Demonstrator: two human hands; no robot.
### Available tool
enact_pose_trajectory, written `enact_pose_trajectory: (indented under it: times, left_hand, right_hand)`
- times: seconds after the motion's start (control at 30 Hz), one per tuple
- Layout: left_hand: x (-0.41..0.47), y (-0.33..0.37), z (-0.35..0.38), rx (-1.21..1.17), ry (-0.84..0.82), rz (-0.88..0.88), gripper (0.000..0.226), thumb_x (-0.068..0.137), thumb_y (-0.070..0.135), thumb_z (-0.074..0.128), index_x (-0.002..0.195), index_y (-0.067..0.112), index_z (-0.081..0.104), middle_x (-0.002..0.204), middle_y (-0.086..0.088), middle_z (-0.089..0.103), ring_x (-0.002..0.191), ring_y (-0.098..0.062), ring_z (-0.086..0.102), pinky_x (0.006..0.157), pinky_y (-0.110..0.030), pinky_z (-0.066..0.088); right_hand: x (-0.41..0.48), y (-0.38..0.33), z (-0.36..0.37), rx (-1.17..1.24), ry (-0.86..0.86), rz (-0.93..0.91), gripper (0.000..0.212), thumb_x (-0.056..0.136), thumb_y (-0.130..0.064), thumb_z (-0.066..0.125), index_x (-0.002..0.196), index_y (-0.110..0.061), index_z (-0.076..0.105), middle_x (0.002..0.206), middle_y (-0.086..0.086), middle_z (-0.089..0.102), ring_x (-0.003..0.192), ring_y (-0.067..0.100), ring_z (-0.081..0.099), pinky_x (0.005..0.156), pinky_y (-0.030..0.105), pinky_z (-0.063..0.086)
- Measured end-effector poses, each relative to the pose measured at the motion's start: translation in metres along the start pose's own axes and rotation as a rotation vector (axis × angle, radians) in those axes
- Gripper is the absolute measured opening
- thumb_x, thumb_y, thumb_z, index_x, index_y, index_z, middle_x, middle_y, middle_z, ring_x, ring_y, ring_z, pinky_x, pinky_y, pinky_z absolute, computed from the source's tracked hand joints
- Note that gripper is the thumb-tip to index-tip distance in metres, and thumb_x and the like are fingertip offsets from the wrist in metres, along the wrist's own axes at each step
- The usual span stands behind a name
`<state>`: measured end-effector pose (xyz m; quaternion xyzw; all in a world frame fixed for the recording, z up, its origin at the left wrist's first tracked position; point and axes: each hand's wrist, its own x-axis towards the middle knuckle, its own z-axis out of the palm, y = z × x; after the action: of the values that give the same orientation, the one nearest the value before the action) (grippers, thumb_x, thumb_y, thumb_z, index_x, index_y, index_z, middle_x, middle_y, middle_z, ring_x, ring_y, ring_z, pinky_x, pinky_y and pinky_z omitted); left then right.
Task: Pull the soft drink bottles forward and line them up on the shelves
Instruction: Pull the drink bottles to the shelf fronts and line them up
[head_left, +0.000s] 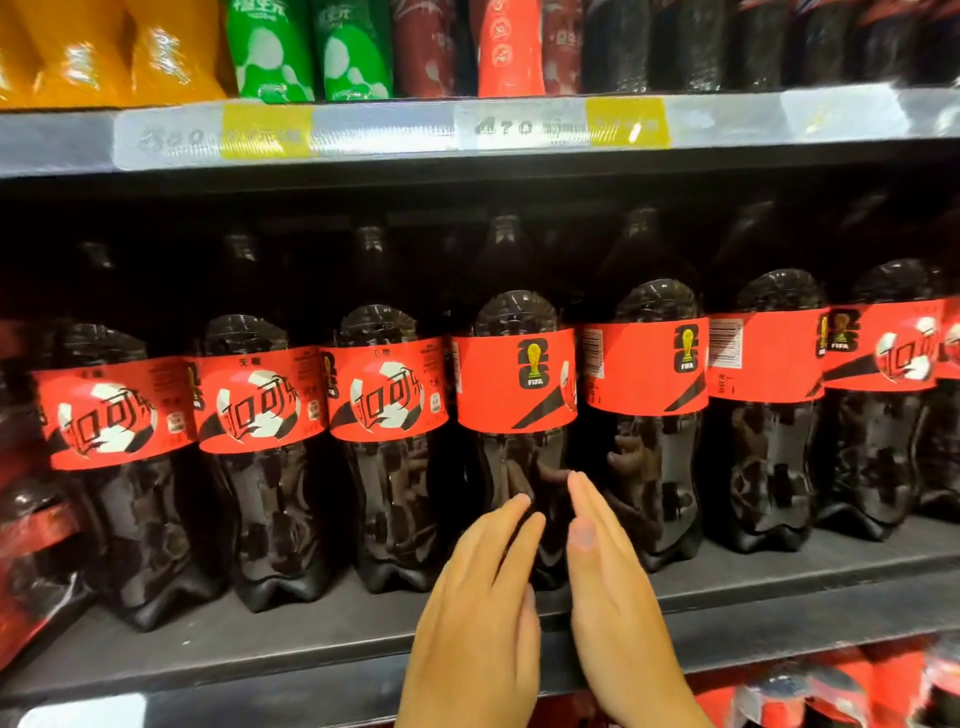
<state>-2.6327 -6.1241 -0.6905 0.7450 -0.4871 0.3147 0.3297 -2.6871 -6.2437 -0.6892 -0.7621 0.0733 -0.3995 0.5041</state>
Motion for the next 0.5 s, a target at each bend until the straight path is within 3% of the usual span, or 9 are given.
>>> enact_pose_trajectory:
  times: [0.13,0.2,0.27,0.37,0.5]
  left_hand:
    - [-0.005,-0.008,0.003,0.021,-0.033,-0.01,0.064,0.081,0.011,0.064,0.142,0.011,0.044,0.153,0.008,0.032,0.14,-0.006,0.031,0.107,-0.032,0.039]
    - [-0.008,-0.01,0.004,0.026,0.007,-0.056,0.067,0.08,0.01,0.066,0.143,0.01,0.042,0.154,0.01,0.031,0.14,-0.005,0.031,0.107,-0.028,0.036]
    - [-0.01,-0.01,0.003,0.02,0.043,-0.088,0.066,0.081,0.01,0.064,0.143,0.01,0.043,0.154,0.012,0.031,0.139,-0.003,0.031,0.107,-0.023,0.033]
    - [-0.008,-0.005,0.002,0.005,0.081,-0.102,0.061,0.083,0.017,0.058,0.141,0.013,0.045,0.152,0.014,0.032,0.137,0.001,0.032,0.107,-0.013,0.029]
    - [-0.002,-0.002,0.005,-0.039,0.161,-0.172,0.057,0.083,0.025,0.057,0.139,0.03,0.044,0.151,0.017,0.029,0.134,0.005,0.032,0.096,0.0,0.027]
  right_hand:
    - [-0.005,0.005,0.013,-0.149,0.056,-0.086,0.06,0.083,-0.075,0.017,0.139,-0.053,0.021,0.147,-0.038,0.014,0.136,-0.017,0.009,0.11,0.015,0.019]
    - [-0.01,0.005,0.017,-0.272,0.07,-0.154,0.063,0.08,-0.078,0.01,0.137,-0.052,0.02,0.149,-0.034,0.01,0.137,-0.014,0.005,0.107,0.005,0.013]
    - [-0.013,0.004,0.019,-0.317,0.069,-0.173,0.066,0.081,-0.078,0.009,0.136,-0.049,0.029,0.149,-0.032,0.014,0.136,-0.013,0.01,0.099,-0.001,0.017]
    - [-0.007,0.006,0.01,-0.294,0.129,-0.182,0.055,0.09,-0.064,0.025,0.137,-0.038,0.04,0.143,-0.033,0.025,0.132,-0.014,0.021,0.099,-0.001,0.019]
    - [0.014,0.008,0.0,-0.285,0.064,-0.127,0.068,0.086,-0.059,0.04,0.146,-0.046,0.011,0.136,-0.05,0.005,0.13,-0.024,0.007,0.103,0.01,0.019]
